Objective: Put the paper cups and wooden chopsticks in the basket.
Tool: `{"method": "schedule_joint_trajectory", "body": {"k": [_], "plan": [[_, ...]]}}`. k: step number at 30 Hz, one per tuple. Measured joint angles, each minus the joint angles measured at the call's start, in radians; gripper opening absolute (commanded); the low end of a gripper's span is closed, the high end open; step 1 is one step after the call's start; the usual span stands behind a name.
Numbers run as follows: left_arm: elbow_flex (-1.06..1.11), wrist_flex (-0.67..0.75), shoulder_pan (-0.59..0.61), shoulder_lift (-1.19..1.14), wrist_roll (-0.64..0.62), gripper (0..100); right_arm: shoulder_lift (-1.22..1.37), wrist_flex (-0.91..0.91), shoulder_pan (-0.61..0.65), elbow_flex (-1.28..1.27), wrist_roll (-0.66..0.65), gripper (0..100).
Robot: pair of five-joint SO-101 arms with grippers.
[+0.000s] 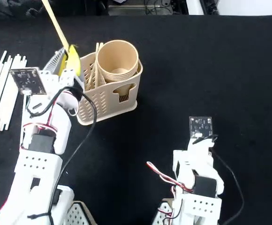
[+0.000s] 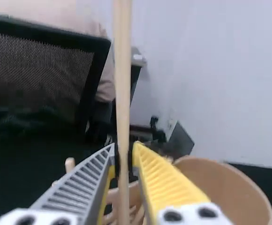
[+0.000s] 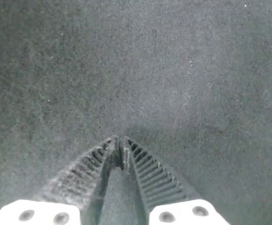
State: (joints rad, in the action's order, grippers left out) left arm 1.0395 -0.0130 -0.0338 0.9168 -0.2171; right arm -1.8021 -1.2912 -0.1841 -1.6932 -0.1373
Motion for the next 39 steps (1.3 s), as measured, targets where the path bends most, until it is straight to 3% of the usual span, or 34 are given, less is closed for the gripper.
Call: {"method": "schedule_joint_trajectory", "body": {"k": [13,17,22,27,34,39], "plan": [[-0.149,-0.526,0.011,0.226,-0.025,20,0.0,0.0,0.0,0.0,0.0,1.3],[-0.196,-0.683,0.157,0.327,-0.025,20,0.0,0.0,0.0,0.0,0.0,1.3],[-0.195,-0.798,0.428,0.301,0.015,21,0.0,0.0,0.0,0.0,0.0,1.3],[-0.055,-0.736,0.597,0.137,0.189,21,0.0,0.0,0.0,0.0,0.0,1.3],[0.049,-0.483,0.628,-0.265,0.431,21,0.0,0.0,0.0,0.0,0.0,1.3],[-0.052,-0.436,0.634,-0.595,0.493,20,0.0,0.0,0.0,0.0,0.0,1.3]]}}
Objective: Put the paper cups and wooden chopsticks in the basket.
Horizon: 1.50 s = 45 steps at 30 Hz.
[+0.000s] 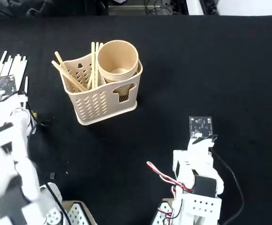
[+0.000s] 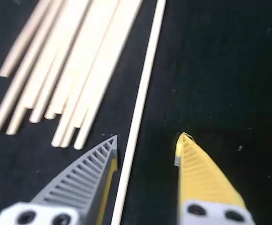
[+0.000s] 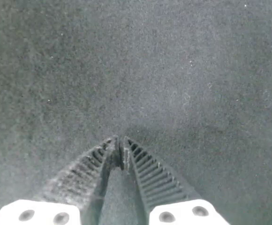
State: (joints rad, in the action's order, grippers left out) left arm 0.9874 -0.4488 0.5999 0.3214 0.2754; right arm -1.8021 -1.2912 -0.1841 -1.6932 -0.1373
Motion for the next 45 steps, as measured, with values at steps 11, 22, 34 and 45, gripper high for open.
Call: {"method": "schedule_joint_trajectory", "body": {"k": [11,22,34,45], "plan": [[-0.293,0.003,0.003,-0.476,0.008,14,0.0,0.0,0.0,0.0,0.0,1.3],[-0.321,0.074,-0.025,-0.525,0.066,2,0.0,0.0,0.0,0.0,0.0,1.3],[-0.321,0.077,-0.035,-0.52,0.092,3,0.0,0.0,0.0,0.0,0.0,1.3],[-0.112,0.097,-0.06,-0.135,0.058,3,0.0,0.0,0.0,0.0,0.0,1.3]]}}
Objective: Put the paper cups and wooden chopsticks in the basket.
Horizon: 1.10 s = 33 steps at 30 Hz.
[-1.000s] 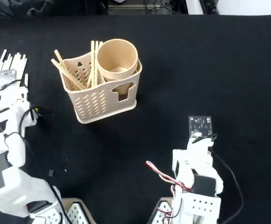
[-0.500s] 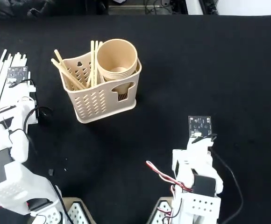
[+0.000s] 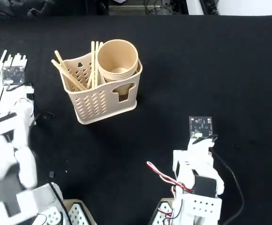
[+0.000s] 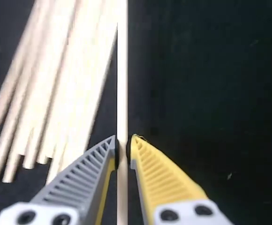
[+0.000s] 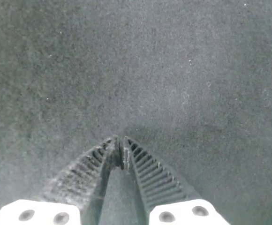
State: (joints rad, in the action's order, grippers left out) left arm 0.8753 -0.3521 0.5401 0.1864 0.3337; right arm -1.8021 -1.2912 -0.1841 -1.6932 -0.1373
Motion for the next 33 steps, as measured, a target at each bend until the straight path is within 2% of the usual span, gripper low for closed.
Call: {"method": "schedule_joint_trajectory", "body": {"k": [12,19,24,28,33], "plan": [[0.199,0.0,-0.133,0.853,-0.207,3,0.0,0.0,0.0,0.0,0.0,1.3],[0.229,0.0,-0.301,1.215,-0.347,3,0.0,0.0,0.0,0.0,0.0,1.3],[0.137,0.0,-0.466,1.25,-0.516,3,0.0,0.0,0.0,0.0,0.0,1.3],[0.058,0.0,-0.585,1.158,-0.535,3,0.0,0.0,0.0,0.0,0.0,1.3],[-0.008,0.0,-0.612,0.988,-0.546,3,0.0,0.0,0.0,0.0,0.0,1.3]]}}
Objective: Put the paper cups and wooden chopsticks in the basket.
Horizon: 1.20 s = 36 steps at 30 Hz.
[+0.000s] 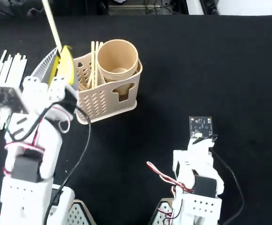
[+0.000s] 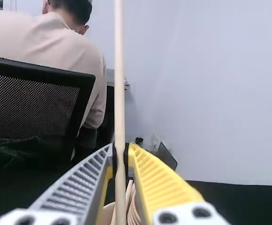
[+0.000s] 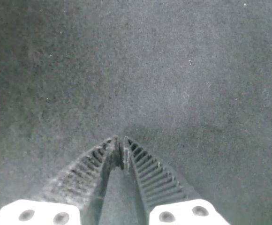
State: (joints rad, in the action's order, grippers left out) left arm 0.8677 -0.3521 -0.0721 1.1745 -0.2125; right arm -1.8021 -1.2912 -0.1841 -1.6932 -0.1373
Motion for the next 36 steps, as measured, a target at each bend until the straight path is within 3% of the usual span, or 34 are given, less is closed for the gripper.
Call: {"method": "schedule_joint_trajectory", "body": {"k": [8,19,27,32,36], "plan": [[-0.049,0.109,-0.003,-0.161,-0.005,3,0.0,0.0,0.0,0.0,0.0,1.3],[0.238,0.477,0.029,-0.178,-0.005,3,0.0,0.0,0.0,0.0,0.0,1.3],[0.319,0.502,0.048,-0.18,0.057,3,0.0,0.0,0.0,0.0,0.0,1.3],[0.353,0.5,0.048,-0.18,0.069,15,0.0,0.0,0.0,0.0,0.0,1.3],[0.344,0.394,0.048,-0.18,0.063,17,0.0,0.0,0.0,0.0,0.0,1.3]]}}
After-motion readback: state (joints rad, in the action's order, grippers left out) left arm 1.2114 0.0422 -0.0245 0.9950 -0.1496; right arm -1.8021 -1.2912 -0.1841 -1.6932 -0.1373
